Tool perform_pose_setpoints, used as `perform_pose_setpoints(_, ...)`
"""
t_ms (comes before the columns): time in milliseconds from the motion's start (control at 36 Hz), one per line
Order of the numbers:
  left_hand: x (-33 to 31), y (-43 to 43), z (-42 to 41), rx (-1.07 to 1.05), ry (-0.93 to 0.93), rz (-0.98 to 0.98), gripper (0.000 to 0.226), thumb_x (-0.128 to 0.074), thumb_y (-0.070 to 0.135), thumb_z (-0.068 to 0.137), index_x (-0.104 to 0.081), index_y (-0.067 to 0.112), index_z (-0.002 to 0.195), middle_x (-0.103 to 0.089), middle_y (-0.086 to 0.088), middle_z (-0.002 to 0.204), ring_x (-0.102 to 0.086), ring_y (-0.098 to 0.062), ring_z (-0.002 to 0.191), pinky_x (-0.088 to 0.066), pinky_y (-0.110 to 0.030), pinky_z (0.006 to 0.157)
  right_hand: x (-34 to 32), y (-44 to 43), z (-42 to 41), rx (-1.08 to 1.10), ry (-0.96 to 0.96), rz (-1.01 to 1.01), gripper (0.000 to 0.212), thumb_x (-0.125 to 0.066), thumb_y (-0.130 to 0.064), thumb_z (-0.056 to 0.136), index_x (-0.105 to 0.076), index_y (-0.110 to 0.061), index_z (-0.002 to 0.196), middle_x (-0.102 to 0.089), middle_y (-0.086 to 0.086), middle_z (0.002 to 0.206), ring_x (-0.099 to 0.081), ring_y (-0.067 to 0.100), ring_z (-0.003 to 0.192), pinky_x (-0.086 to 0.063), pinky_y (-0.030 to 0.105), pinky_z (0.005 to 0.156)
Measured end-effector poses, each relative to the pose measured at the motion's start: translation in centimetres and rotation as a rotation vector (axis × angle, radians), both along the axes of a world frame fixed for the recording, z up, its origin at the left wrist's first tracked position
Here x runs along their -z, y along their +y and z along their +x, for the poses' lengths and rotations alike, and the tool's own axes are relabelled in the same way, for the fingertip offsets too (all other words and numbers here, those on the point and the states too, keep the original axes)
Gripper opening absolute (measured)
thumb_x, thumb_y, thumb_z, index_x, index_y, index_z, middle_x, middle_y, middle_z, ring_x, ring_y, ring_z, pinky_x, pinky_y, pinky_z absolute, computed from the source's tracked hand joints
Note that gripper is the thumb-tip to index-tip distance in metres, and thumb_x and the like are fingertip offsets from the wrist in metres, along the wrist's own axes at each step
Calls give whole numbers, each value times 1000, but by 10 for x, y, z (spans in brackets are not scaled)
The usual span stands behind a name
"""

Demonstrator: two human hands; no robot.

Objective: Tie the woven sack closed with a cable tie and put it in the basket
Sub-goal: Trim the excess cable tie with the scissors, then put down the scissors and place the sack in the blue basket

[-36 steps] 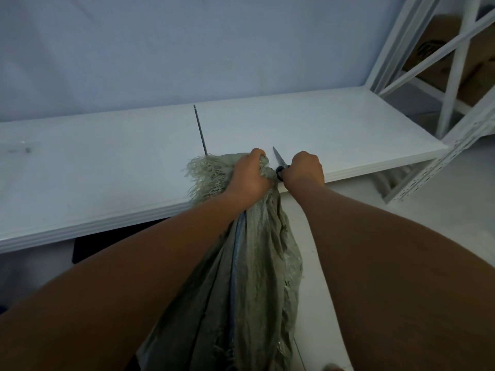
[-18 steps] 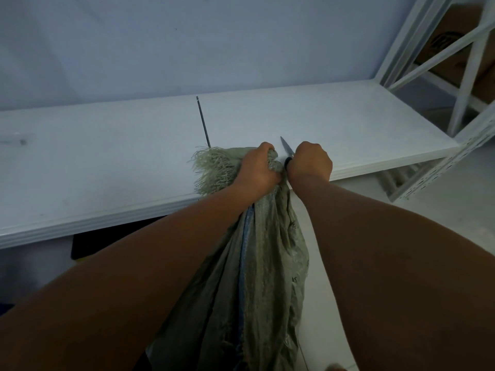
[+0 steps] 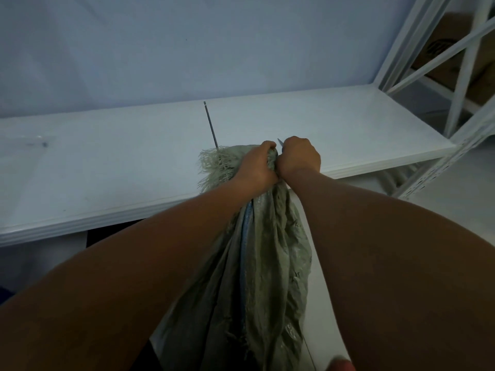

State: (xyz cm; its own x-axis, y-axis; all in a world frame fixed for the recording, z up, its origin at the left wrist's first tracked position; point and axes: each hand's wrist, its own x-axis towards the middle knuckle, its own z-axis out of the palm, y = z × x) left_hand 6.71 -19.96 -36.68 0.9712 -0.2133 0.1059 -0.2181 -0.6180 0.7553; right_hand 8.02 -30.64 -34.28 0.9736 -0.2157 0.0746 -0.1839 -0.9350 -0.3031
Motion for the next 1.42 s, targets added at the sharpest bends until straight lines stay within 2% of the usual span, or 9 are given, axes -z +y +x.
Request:
perform_pose_setpoints(194,-33,26,-22,11,46,24,87,-72,4,75,-30,16,150,-41,-9,148,-42,-24,134,-35,-30,107,-15,28,-24,58,-20,284,13,-53,-13,98,-64,-7,99,-57,5,87,-56,24,79,-36,25,56)
perform_pose_setpoints(306,-55,43,-40,-3,43,40,83,-64,-3,78,-28,14,151,-37,-10,150,-38,-24,137,-29,-21,103,-23,47,-41,84,-41,434,13,-50,-9,93,-58,-5,82,-51,3,69,-55,26,75,-27,26,47)
perform_pose_setpoints(500,-82,76,-98,-48,55,58,66,-63,-1,79,-45,21,138,-50,-4,136,-50,-20,122,-39,-20,91,-35,65,-87,-114,104,370,24,-54,-6,89,-57,-7,66,-62,13,84,-56,24,81,-36,26,60)
perform_pose_setpoints(611,-109,95,-136,-24,2,59,66,-70,4,76,-48,22,136,-48,-2,136,-46,-16,115,-36,-17,88,-38,60,-119,-181,235,489,25,-50,-2,92,-71,9,101,-70,26,104,-61,28,86,-47,32,71)
perform_pose_setpoints(750,-136,107,-186,18,-45,91,73,-74,5,74,-45,26,137,-47,-2,136,-49,-18,115,-40,-20,84,-55,72,-173,-222,507,407,36,-51,-16,99,-52,-19,135,-56,12,127,-56,34,118,-55,48,97)
perform_pose_setpoints(917,-157,125,-238,76,-45,101,61,-61,11,82,-45,28,138,-43,-4,141,-46,-20,124,-38,-23,91,-96,97,-220,-352,379,352,25,-41,5,82,-49,-18,75,-50,12,76,-45,23,73,-38,31,59)
perform_pose_setpoints(1083,-181,164,-272,73,-107,268,73,-66,11,86,-32,24,150,-41,-9,147,-47,-26,129,-38,-23,95,-139,121,-264,-473,508,502,30,-52,12,77,-62,-13,89,-60,6,98,-52,23,94,-40,29,72)
perform_pose_setpoints(1222,-197,185,-280,-26,-235,259,72,-63,-3,81,-40,18,146,-48,-11,143,-51,-26,127,-41,-24,96,-153,130,-281,-583,479,775,43,-76,-17,86,-65,-20,128,-70,-5,121,-63,8,105,-45,24,76)
perform_pose_setpoints(1417,-195,190,-276,-218,-511,271,72,-75,15,65,-48,18,132,-42,-7,130,-46,-25,117,-50,-36,90,-146,133,-272,-566,126,1087,21,-77,-10,86,-75,-8,107,-78,10,101,-76,28,95,-61,37,84)
